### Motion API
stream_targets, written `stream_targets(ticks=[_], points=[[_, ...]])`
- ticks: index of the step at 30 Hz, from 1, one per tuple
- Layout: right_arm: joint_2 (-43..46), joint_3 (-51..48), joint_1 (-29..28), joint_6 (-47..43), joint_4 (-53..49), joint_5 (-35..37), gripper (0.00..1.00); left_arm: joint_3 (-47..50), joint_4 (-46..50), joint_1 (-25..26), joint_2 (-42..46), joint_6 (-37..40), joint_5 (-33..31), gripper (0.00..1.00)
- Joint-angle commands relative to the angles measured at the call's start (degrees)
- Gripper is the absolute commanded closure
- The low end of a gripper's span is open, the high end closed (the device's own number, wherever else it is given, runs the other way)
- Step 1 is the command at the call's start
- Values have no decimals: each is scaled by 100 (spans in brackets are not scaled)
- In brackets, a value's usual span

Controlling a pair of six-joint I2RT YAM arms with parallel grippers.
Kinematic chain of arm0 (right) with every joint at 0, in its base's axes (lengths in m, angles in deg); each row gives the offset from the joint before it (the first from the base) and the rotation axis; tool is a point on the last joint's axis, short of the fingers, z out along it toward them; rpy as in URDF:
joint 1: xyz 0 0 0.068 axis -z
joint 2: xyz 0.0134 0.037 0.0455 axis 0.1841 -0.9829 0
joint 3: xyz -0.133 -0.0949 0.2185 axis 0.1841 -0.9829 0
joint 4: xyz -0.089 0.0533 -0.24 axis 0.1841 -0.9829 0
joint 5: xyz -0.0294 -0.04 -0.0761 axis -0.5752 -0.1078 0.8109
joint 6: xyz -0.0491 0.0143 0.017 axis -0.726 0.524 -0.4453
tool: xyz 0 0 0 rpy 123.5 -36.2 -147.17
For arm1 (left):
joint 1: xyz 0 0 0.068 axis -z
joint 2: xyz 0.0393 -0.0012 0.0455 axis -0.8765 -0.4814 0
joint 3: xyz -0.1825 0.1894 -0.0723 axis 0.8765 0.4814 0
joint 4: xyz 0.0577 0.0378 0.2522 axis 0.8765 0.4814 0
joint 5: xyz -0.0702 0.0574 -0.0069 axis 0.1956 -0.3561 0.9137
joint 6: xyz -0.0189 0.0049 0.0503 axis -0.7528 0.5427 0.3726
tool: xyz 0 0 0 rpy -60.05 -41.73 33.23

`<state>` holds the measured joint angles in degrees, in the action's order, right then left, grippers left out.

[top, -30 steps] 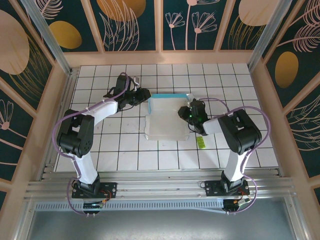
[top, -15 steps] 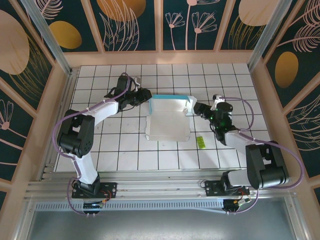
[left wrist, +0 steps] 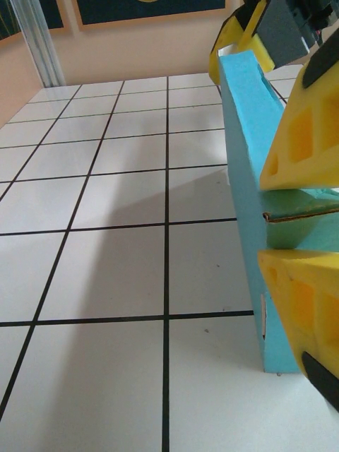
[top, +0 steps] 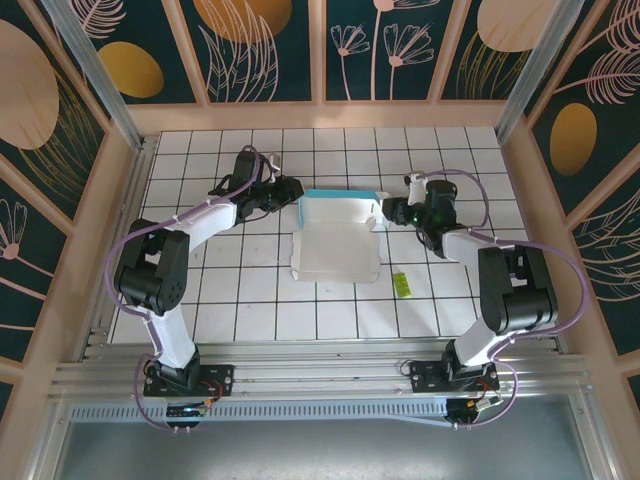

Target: Fold the paper box

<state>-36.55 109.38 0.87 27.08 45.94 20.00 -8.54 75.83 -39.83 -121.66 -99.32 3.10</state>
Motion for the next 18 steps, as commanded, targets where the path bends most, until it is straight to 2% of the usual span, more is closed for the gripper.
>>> stream_targets(ticks=[1,5,11,15,18], points=[[-130,143,-11,155,-26,-196,63,6,642,91,-109,51,81,75],[-173,-133,-31,612,392,-162,64,19,609,97,-94,34,120,74],[-263,-181,-132,983,437,-126,66,32,636,96,-100,72,102,75],[-341,-62,-233,1257,289,121,78,50,617,95,-96,57,108,75],[-276,15,-344,1620,203,190,81,63,567,103,-101,45,151,75]])
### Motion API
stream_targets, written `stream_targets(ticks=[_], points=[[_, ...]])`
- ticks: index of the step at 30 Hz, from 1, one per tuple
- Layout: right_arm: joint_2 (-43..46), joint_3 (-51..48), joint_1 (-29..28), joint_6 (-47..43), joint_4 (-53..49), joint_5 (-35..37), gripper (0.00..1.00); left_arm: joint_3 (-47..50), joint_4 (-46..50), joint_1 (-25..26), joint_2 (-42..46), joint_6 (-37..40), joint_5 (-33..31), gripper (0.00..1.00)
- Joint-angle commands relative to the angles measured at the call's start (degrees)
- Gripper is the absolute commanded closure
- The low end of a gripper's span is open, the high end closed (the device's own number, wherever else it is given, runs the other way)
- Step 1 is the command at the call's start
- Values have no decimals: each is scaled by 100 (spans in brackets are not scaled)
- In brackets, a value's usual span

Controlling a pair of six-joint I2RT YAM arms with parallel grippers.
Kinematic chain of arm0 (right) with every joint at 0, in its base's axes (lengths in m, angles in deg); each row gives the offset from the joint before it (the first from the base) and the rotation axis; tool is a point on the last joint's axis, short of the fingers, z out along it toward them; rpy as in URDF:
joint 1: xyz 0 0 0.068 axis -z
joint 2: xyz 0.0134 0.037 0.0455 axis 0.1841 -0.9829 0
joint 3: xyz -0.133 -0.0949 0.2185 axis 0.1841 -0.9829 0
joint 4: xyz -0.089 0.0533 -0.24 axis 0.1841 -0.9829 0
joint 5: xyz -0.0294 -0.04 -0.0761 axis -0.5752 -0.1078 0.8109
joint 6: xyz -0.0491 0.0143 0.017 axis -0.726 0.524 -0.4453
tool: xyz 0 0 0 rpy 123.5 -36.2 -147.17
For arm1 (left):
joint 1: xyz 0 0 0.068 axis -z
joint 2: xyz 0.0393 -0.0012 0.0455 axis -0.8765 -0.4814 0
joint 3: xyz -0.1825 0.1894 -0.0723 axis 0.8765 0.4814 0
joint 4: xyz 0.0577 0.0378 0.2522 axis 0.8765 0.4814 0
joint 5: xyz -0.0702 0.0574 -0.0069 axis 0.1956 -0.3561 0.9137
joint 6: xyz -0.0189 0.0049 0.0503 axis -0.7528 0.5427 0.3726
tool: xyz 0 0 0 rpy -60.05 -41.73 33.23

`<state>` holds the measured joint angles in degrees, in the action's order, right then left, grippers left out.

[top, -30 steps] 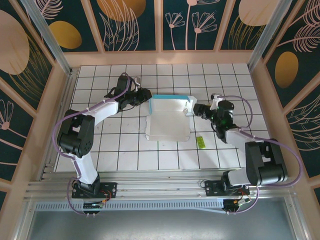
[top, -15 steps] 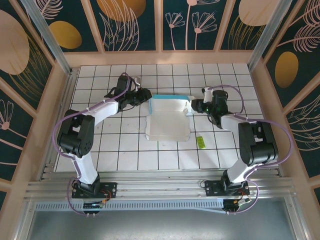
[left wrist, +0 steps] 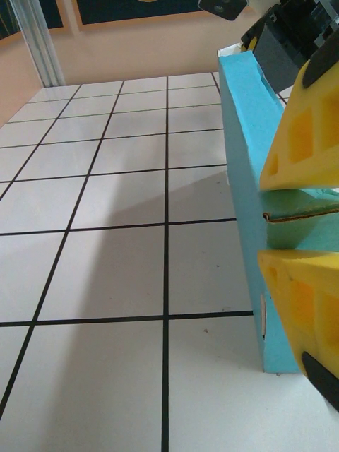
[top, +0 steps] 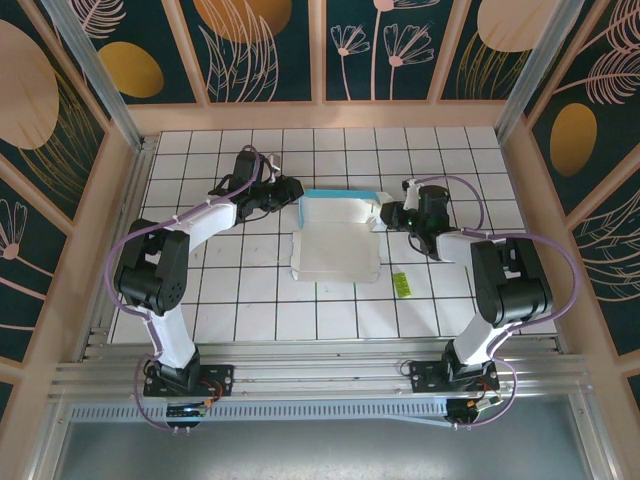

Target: Fold the paper box

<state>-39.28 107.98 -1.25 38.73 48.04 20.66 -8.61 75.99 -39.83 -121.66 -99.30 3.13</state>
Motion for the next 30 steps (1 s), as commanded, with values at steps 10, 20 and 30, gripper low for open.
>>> stream_targets(ticks=[10,20,30], points=[[237,-17,-522,606,-33,1003,90,22,735,120,84,346,-315,60],[767,-604,-1034,-338,372,2538,97,153,953,120,1046,563,-1525,47],[811,-758,-1090,-403,711,2883,98,1247,47,346,2231,402,-2008,49]])
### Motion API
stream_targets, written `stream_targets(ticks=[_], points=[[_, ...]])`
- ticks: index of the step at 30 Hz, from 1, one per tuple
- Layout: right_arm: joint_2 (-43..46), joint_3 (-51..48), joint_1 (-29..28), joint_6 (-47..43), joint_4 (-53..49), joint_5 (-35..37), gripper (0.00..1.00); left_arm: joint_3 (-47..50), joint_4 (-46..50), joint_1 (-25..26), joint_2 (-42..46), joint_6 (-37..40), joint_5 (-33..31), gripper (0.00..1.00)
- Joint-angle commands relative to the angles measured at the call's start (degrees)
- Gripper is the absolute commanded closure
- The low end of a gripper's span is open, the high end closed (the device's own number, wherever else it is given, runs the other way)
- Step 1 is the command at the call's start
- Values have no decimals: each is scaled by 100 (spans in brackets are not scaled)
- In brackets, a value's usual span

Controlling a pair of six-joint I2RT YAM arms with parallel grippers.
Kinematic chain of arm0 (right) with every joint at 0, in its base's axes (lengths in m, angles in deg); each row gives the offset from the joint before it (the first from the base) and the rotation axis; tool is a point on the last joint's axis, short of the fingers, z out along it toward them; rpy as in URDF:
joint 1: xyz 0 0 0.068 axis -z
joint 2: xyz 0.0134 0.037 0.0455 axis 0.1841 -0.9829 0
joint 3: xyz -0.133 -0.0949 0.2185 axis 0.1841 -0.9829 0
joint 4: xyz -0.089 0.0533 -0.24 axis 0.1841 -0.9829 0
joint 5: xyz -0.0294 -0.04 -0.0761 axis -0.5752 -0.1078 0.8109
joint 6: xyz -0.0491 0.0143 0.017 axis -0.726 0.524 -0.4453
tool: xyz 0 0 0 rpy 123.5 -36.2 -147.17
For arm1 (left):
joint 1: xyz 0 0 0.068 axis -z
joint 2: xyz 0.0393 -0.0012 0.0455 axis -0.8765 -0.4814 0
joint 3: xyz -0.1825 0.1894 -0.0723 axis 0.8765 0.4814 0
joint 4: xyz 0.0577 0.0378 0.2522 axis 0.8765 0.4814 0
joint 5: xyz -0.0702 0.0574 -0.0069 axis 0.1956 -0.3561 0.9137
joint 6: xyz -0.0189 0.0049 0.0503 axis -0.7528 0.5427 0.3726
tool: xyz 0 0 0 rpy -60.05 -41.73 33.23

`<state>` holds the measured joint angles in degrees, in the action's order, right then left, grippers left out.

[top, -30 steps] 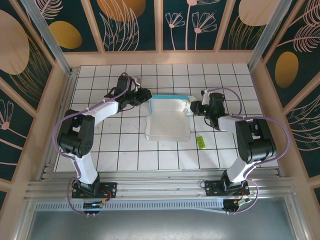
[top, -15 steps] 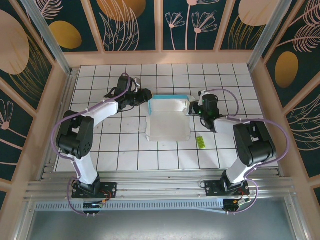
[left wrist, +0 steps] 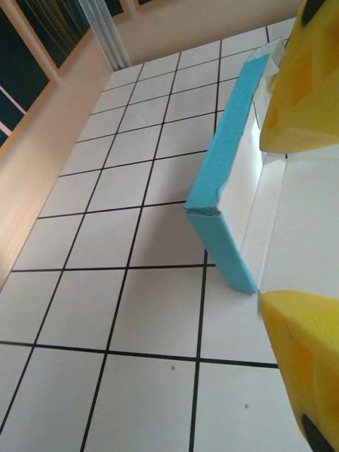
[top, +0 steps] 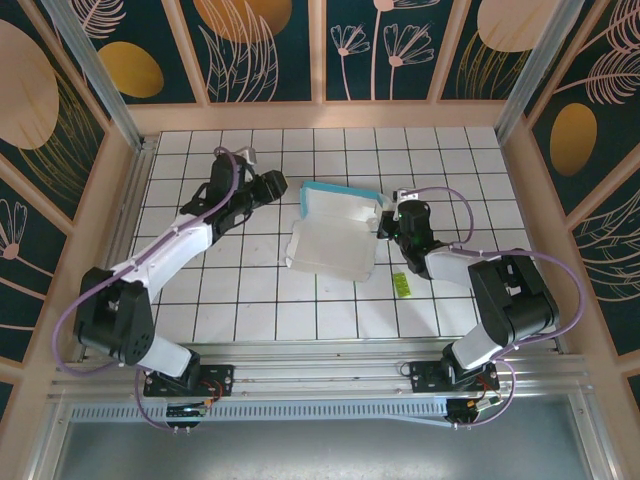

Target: Fold the paper box

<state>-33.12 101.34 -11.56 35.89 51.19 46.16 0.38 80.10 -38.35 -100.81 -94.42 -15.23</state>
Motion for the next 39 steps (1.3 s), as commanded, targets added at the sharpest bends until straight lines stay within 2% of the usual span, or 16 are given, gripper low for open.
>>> stream_targets(ticks=[1,3,6,11,15,23,28,39], points=[[185,-103,-68,-133,421,353,98,414,-433,336,160,-110,-187,52],[150,-107,-79,-127,468,394,98,426,-501,792,15,-194,-148,57],[125,-103,-94,-85,504,407,98,378,-855,1314,-498,-484,325,67],[107,-117,-96,-56,511,390,98,-237,-1218,2018,-1672,-614,1020,100],[109,-137,-97,-56,502,381,98,-868,-1222,2332,-2595,-708,1504,100],[120,-168,-100,-20,498,343,98,-1492,-1357,2379,-3738,-958,2246,100],[91,-134,-93,144,432,299,98,-1576,-1352,2379,-4074,-944,2252,100],[45,88,-95,1460,-416,53,95,-1496,-1573,2368,-4440,-901,1860,100]])
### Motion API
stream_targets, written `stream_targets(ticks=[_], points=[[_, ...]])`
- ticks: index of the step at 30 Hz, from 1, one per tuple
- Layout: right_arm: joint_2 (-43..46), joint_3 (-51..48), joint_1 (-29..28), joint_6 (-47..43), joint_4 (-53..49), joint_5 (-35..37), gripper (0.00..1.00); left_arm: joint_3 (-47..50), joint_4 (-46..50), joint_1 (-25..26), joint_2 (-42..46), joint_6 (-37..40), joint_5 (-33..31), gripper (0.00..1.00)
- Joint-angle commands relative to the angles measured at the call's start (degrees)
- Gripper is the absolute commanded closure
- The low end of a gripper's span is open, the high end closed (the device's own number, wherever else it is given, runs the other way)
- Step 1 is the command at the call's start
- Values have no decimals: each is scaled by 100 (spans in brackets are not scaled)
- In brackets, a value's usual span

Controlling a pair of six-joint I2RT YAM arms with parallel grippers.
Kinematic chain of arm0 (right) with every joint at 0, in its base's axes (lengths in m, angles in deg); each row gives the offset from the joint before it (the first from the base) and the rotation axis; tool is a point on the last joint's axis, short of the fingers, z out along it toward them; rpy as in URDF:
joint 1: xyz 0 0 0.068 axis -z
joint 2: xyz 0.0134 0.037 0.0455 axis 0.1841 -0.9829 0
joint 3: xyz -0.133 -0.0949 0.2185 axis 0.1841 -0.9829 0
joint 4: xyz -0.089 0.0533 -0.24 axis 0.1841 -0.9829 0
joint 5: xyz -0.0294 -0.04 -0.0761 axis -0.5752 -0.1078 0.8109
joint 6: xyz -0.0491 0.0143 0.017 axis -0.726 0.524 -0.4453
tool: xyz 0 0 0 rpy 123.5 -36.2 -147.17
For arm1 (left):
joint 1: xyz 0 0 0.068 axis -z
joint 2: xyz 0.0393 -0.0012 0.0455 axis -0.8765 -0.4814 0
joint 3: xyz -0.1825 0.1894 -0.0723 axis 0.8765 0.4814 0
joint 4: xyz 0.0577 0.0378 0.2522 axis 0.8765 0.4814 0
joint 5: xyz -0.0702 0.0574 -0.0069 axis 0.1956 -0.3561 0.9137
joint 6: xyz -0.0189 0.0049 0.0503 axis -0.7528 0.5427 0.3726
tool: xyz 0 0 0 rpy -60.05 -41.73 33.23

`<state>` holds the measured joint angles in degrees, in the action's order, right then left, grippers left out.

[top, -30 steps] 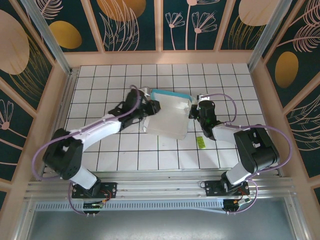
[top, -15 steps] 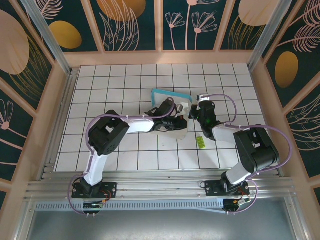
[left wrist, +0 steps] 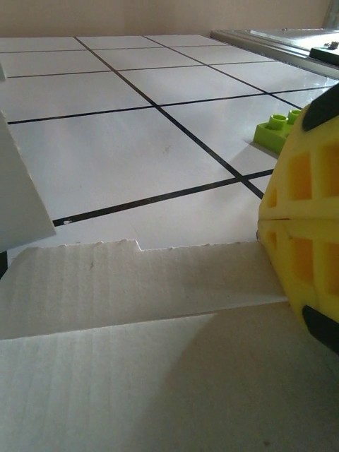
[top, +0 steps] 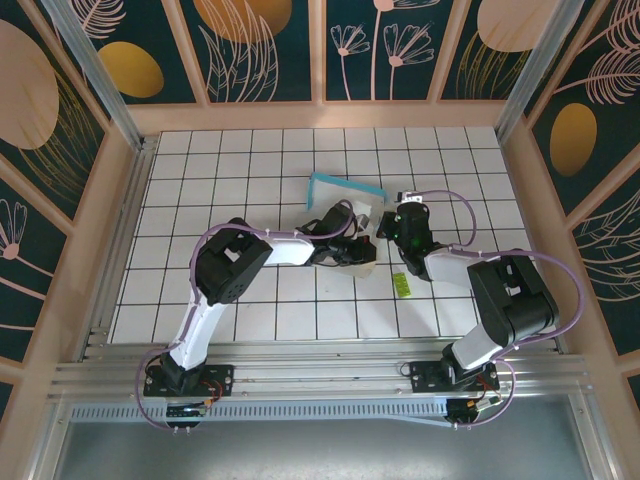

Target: Fold the paper box

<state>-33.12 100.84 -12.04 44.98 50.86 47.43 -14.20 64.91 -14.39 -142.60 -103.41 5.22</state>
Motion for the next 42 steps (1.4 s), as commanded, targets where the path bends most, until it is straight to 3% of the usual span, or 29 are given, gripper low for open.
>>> stream_targets(ticks=[1,15,22,30,42], points=[[33,151,-49,621,-443,-86,95,-67,-26,-25,-282,13,-193,100],[78,532,-73,667,-966,-12,95,-131,-2,-25,-284,37,-243,100],[-184,187,-211,1346,-473,-197,95,-154,-137,-27,-283,-3,-226,100],[-349,-109,-295,1193,-316,204,95,219,-602,-25,130,-97,-463,100],[-266,-168,-415,892,-278,488,95,1348,-1376,-229,1964,-317,-1469,77]])
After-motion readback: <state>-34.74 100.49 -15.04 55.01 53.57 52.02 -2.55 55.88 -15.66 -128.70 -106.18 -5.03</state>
